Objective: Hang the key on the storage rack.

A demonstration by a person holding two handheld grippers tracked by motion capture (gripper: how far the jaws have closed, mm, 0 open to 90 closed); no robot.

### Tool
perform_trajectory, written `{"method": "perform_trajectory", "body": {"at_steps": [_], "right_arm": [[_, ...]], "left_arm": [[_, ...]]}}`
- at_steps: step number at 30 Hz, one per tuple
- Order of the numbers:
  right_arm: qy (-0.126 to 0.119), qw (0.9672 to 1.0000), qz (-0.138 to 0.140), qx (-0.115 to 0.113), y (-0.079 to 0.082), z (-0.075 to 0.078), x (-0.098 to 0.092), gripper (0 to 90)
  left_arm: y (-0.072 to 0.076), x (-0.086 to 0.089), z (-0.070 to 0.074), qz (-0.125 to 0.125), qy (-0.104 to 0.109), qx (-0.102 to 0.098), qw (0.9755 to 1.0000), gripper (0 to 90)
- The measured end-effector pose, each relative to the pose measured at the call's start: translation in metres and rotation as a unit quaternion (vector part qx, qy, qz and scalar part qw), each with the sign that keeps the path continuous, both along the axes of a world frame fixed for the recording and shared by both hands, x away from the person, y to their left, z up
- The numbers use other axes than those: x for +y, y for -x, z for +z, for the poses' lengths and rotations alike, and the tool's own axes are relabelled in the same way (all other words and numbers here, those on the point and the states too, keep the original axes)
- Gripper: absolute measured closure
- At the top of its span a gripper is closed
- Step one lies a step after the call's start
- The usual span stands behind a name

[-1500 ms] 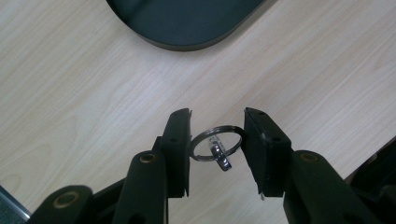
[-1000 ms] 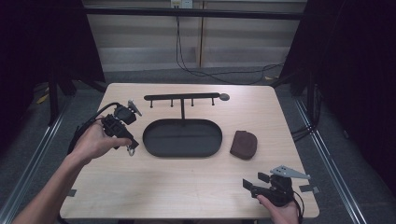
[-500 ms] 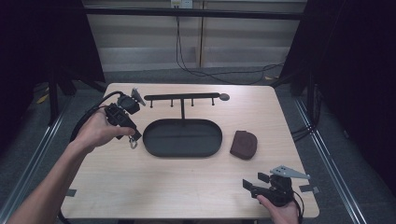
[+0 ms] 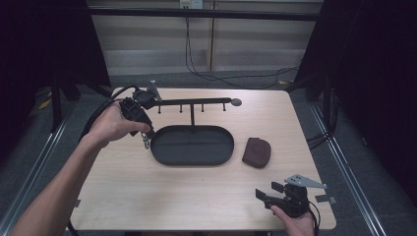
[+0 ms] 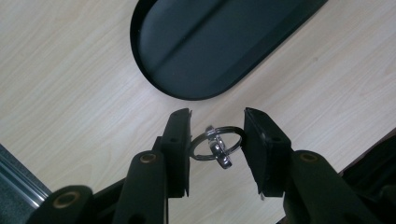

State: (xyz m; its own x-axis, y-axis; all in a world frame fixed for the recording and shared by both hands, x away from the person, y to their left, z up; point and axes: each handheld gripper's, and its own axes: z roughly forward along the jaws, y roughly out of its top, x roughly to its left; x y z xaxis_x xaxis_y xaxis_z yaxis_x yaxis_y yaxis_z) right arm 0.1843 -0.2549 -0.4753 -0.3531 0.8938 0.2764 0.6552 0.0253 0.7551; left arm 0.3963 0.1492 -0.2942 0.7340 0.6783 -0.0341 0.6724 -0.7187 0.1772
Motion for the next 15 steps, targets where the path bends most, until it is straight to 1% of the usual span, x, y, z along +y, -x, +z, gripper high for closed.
{"method": "perform_trajectory", "body": {"at_steps": [1, 3, 4, 5, 8, 9, 10, 11, 12, 13, 15], "right_arm": [[0.000, 1.0000, 0.000, 0.000, 0.000, 0.000, 0.000, 25.9], [0.002, 1.0000, 0.001, 0.000, 0.000, 0.000, 0.000, 25.9], [0.002, 1.0000, 0.001, -0.001, 0.000, 0.000, 0.000, 25.9], [0.002, 1.0000, 0.001, -0.001, 0.000, 0.000, 0.000, 25.9], [0.004, 1.0000, 0.003, -0.001, 0.000, 0.000, 0.001, 25.9], [0.004, 1.0000, 0.003, -0.001, 0.000, 0.000, 0.001, 25.9], [0.004, 1.0000, 0.003, -0.002, 0.000, 0.001, 0.001, 25.9], [0.004, 1.0000, 0.003, -0.002, 0.000, 0.001, 0.001, 25.9], [0.003, 1.0000, 0.002, -0.001, 0.000, 0.000, 0.001, 25.9], [0.003, 1.0000, 0.002, -0.001, 0.000, 0.000, 0.001, 25.9], [0.004, 1.0000, 0.003, -0.002, 0.000, 0.000, 0.001, 25.9]], "left_arm": [[-0.001, -0.001, 0.001, 0.004, 0.003, 0.000, 1.0000, 62.8], [-0.003, -0.001, 0.002, 0.004, 0.001, 0.000, 1.0000, 62.8], [-0.008, -0.002, 0.004, 0.006, 0.000, 0.002, 1.0000, 62.8], [-0.008, -0.002, 0.004, 0.006, 0.000, 0.002, 1.0000, 62.8], [-0.016, -0.005, 0.005, 0.018, 0.003, 0.005, 0.9998, 62.8], [-0.016, -0.005, 0.005, 0.018, 0.003, 0.005, 0.9998, 62.8], [-0.019, -0.007, 0.005, 0.018, 0.000, 0.007, 0.9998, 62.8], [-0.019, -0.007, 0.005, 0.018, 0.000, 0.007, 0.9998, 62.9], [-0.024, -0.009, 0.005, 0.015, -0.003, 0.011, 0.9998, 62.9], [-0.024, -0.009, 0.005, 0.015, -0.003, 0.011, 0.9998, 62.8], [-0.029, -0.012, 0.005, 0.021, -0.004, 0.012, 0.9997, 62.8]]}}
